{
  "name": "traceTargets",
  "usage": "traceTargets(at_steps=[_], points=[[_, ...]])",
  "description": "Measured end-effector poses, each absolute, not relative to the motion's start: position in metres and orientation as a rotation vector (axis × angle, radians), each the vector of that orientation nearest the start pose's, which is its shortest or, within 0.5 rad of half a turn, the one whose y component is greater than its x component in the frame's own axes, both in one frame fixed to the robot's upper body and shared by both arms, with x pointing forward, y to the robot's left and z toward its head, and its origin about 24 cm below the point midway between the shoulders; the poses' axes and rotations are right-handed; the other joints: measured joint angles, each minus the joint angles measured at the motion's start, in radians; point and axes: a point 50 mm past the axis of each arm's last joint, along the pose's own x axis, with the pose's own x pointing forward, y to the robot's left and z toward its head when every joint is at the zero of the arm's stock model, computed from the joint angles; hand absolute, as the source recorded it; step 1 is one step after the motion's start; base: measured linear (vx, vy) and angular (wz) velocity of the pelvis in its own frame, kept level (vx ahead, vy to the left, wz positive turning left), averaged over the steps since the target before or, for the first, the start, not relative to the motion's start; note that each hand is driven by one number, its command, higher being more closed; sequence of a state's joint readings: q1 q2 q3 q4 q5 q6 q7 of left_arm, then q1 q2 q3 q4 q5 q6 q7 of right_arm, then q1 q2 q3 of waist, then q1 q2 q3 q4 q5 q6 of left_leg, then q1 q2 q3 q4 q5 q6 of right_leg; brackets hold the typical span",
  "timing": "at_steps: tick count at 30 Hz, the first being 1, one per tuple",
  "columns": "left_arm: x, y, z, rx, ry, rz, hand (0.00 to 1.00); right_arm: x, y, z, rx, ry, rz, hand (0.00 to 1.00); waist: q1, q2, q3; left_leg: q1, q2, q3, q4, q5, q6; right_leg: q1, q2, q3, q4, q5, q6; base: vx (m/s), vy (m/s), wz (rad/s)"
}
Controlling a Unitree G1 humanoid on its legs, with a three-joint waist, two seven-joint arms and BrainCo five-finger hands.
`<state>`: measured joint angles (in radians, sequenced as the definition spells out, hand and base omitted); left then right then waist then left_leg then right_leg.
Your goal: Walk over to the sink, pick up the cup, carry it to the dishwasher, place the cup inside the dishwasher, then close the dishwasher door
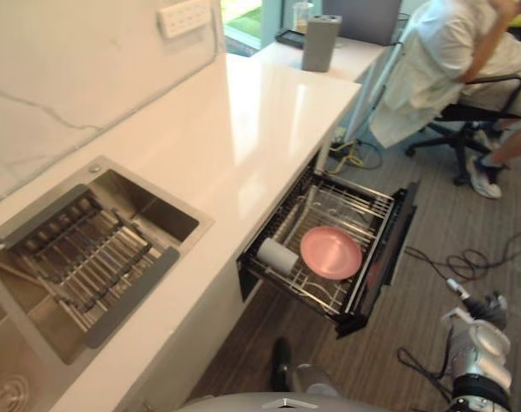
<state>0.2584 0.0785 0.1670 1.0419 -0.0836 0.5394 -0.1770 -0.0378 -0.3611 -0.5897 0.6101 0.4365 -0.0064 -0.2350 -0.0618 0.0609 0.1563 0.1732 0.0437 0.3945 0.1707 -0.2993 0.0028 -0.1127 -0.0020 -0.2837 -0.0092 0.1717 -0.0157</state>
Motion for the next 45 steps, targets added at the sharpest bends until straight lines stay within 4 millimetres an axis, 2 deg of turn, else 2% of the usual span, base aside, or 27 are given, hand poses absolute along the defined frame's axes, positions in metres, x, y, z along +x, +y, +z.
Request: traceTargets(at_steps=[2, 4, 5, 6, 7, 8, 9, 10, 11, 13, 17, 22, 24, 27, 30, 33, 36, 39, 41, 43, 45], points=[[-0.025, 0.185, -0.171, -0.321, 1.773, 0.164, 0.0, 0.174, -0.365, -0.029, 0.25, 0.336, -0.966, 0.0, -0.007, -0.01, 0.006, -0.005, -0.001, 0.012, -0.001, 0.009, 0.001, -0.026, -0.007, 0.002, 0.041, -0.003, 0.003, -0.05, 0.041, -0.2], [-0.022, 0.19, -0.171, -0.292, 1.761, 0.182, 0.0, 0.178, -0.357, -0.033, 0.248, 0.35, -0.936, 0.0, 0.009, -0.025, 0.012, 0.016, -0.002, 0.047, -0.001, 0.013, 0.002, -0.028, -0.005, 0.02, 0.065, 0.003, 0.009, -0.07, 0.04, -0.34], [-0.022, 0.188, -0.171, -0.3, 1.751, 0.19, 0.0, 0.188, -0.351, -0.03, 0.245, 0.341, -0.893, 0.0, 0.033, -0.027, 0.012, 0.024, 0.008, 0.086, -0.013, 0.022, 0.007, -0.033, 0.006, 0.04, 0.056, 0.02, 0.051, -0.08, 0.01, -0.51], [-0.02, 0.185, -0.171, -0.309, 1.744, 0.194, 0.0, 0.193, -0.348, -0.029, 0.243, 0.338, -0.872, 0.0, 0.041, -0.021, 0.01, 0.023, 0.018, 0.105, -0.019, 0.03, 0.007, -0.045, -0.002, 0.005, 0.099, -0.02, 0.009, -0.1, 0.006, -0.43], [-0.017, 0.184, -0.171, -0.33, 1.733, 0.21, 0.0, 0.198, -0.347, -0.027, 0.246, 0.329, -0.859, 0.0, 0.045, -0.01, 0.012, 0.012, 0.044, 0.116, -0.019, 0.036, 0.001, -0.08, -0.044, -0.084, 0.28, -0.141, -0.052, -0.02, -0.016, -0.13], [-0.015, 0.183, -0.171, -0.342, 1.725, 0.219, 0.0, 0.202, -0.344, -0.026, 0.249, 0.324, -0.845, 0.0, 0.051, 0.001, 0.017, 0.022, 0.056, 0.118, -0.025, 0.045, -0.009, -0.068, -0.076, -0.108, 0.362, -0.205, -0.005, 0.03, -0.016, -0.12], [-0.017, 0.182, -0.171, -0.345, 1.725, 0.224, 0.0, 0.204, -0.342, -0.027, 0.243, 0.325, -0.827, 0.0, 0.061, -0.008, 0.018, 0.026, 0.051, 0.124, -0.027, 0.05, -0.015, -0.051, -0.092, -0.107, 0.346, -0.205, 0.004, 0.07, -0.056, -0.3], [-0.019, 0.192, -0.169, -0.34, 1.719, 0.256, 0.0, 0.21, -0.333, -0.028, 0.233, 0.328, -0.781, 0.0, 0.075, -0.049, 0.02, 0.023, 0.032, 0.124, -0.026, 0.055, -0.022, -0.015, -0.107, -0.07, 0.272, -0.193, 0.039, 0.04, -0.126, -0.44], [-0.015, 0.194, -0.169, -0.331, 1.715, 0.258, 0.0, 0.219, -0.328, -0.025, 0.208, 0.322, -0.742, 0.0, 0.081, -0.053, 0.033, 0.018, 0.034, 0.122, -0.03, 0.065, -0.029, 0.006, -0.088, -0.063, 0.209, -0.173, 0.036, 0.01, -0.139, -0.42], [-0.016, 0.191, -0.169, -0.33, 1.719, 0.252, 0.0, 0.223, -0.324, -0.024, 0.195, 0.323, -0.713, 0.0, 0.082, -0.046, 0.035, 0.015, 0.038, 0.082, -0.037, 0.075, -0.031, 0.02, -0.071, -0.059, 0.165, -0.153, 0.029, -0.02, -0.122, -0.2], [-0.017, 0.185, -0.17, -0.343, 1.707, 0.245, 0.0, 0.213, -0.324, -0.032, 0.188, 0.364, -0.706, 0.0, 0.086, -0.033, 0.038, 0.018, 0.034, 0.013, -0.064, 0.08, -0.035, 0.061, -0.069, -0.091, 0.11, -0.144, 0.037, -0.08, -0.021, 0.23], [-0.017, 0.185, -0.171, -0.367, 1.675, 0.262, 0.0, 0.214, -0.305, -0.047, 0.258, 0.444, -0.641, 0.0, 0.104, -0.034, 0.037, -0.015, 0.012, -0.075, -0.087, 0.113, -0.021, 0.081, -0.106, -0.177, 0.085, -0.126, 0.045, -0.04, 0.03, 0.56], [-0.017, 0.185, -0.171, -0.366, 1.663, 0.263, 0.0, 0.216, -0.289, -0.057, 0.331, 0.477, -0.62, 0.0, 0.129, -0.031, 0.037, -0.028, 0.0, -0.116, -0.088, 0.131, -0.019, 0.082, -0.122, -0.215, 0.084, -0.118, 0.048, 0.03, 0.01, 0.52], [-0.025, 0.184, -0.17, -0.377, 1.67, 0.267, 0.0, 0.211, -0.286, -0.068, 0.396, 0.521, -0.654, 0.0, 0.147, -0.032, 0.038, -0.035, -0.011, -0.155, -0.092, 0.142, -0.016, 0.099, -0.137, -0.252, 0.08, -0.117, 0.051, 0.01, 0.012, 0.4], [-0.029, 0.183, -0.17, -0.397, 1.677, 0.256, 0.0, 0.213, -0.288, -0.067, 0.416, 0.514, -0.662, 0.0, 0.145, -0.037, 0.044, -0.048, -0.027, -0.183, -0.123, 0.168, -0.011, 0.096, -0.152, -0.276, 0.074, -0.111, 0.059, -0.05, 0.027, 0.31], [-0.029, 0.179, -0.17, -0.427, 1.662, 0.236, 0.0, 0.22, -0.296, -0.06, 0.454, 0.48, -0.713, 0.0, 0.154, -0.039, 0.062, -0.088, -0.045, -0.219, -0.133, 0.195, -0.005, 0.069, -0.173, -0.307, 0.076, -0.105, 0.057, -0.07, 0.027, 0.34], [-0.026, 0.173, -0.171, -0.457, 1.634, 0.204, 0.0, 0.236, -0.303, -0.05, 0.514, 0.433, -0.755, 0.0, 0.163, -0.032, 0.098, -0.129, -0.058, -0.256, -0.141, 0.225, -0.001, 0.036, -0.194, -0.334, 0.093, -0.102, 0.053, -0.11, 0.018, 0.32], [-0.023, 0.173, -0.171, -0.471, 1.601, 0.182, 0.0, 0.255, -0.31, -0.035, 0.581, 0.359, -0.794, 0.0, 0.175, -0.009, 0.144, -0.175, -0.064, -0.296, -0.141, 0.248, -0.01, 0.007, -0.207, -0.364, 0.104, -0.106, 0.045, -0.12, -0.003, 0.4], [-0.022, 0.172, -0.171, -0.479, 1.59, 0.168, 0.0, 0.268, -0.314, -0.02, 0.587, 0.301, -0.795, 0.0, 0.182, 0.015, 0.184, -0.197, -0.062, -0.323, -0.141, 0.262, -0.019, 0.001, -0.208, -0.389, 0.105, -0.104, 0.039, -0.1, -0.02, 0.33], [-0.021, 0.169, -0.171, -0.481, 1.586, 0.156, 0.0, 0.276, -0.315, -0.011, 0.586, 0.27, -0.778, 0.0, 0.196, 0.029, 0.195, -0.215, -0.062, -0.346, -0.141, 0.269, -0.027, -0.014, -0.205, -0.394, 0.106, -0.106, 0.034, -0.07, -0.034, 0.12], [-0.02, 0.166, -0.171, -0.479, 1.577, 0.137, 0.0, 0.286, -0.31, -0.003, 0.63, 0.231, -0.745, 0.0, 0.198, 0.031, 0.198, -0.233, -0.06, -0.374, -0.141, 0.28, -0.025, -0.026, -0.202, -0.409, 0.112, -0.109, 0.022, -0.03, -0.041, 0.14]])
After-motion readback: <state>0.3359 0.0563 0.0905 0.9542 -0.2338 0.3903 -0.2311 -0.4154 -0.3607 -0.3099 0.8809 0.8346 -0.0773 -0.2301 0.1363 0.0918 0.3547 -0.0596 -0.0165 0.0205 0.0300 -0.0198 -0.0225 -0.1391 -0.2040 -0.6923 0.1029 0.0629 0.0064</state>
